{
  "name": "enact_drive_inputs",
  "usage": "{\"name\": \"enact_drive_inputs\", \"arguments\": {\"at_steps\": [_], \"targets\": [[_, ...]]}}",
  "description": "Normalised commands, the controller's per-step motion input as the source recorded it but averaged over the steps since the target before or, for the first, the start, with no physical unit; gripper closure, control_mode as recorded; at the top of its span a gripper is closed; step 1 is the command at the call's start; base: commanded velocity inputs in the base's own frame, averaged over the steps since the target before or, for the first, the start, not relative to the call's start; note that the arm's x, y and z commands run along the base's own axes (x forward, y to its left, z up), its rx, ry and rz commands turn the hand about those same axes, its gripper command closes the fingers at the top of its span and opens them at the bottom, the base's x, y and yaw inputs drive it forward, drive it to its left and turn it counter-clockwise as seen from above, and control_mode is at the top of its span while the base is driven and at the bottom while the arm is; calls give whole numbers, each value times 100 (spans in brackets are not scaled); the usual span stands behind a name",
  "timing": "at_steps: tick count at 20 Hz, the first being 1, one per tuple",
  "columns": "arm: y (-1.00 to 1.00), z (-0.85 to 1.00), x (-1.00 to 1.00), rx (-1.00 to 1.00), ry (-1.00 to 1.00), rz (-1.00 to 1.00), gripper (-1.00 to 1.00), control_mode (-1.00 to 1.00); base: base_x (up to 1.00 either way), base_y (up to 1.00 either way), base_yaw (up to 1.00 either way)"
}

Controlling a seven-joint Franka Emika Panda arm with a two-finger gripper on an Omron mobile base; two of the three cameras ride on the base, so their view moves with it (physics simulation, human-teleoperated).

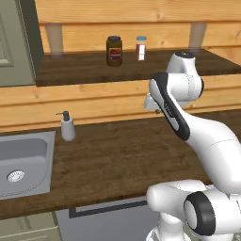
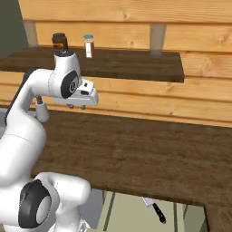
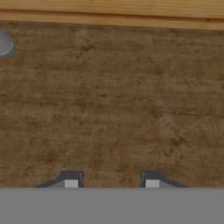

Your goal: Pick up the knife from the drawer and place it on the cutting board. Then place the meat from the plate to the cutting board.

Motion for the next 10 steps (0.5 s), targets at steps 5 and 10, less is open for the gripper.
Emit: {"name": "enact_drive_inputs", "arguments": {"at_steps": [5,10], "targets": [[0,0,-1,0,0,0,-100,100,-57,6,0],[0,0,0,0,0,0,-100,100,-100,21,0]]}}
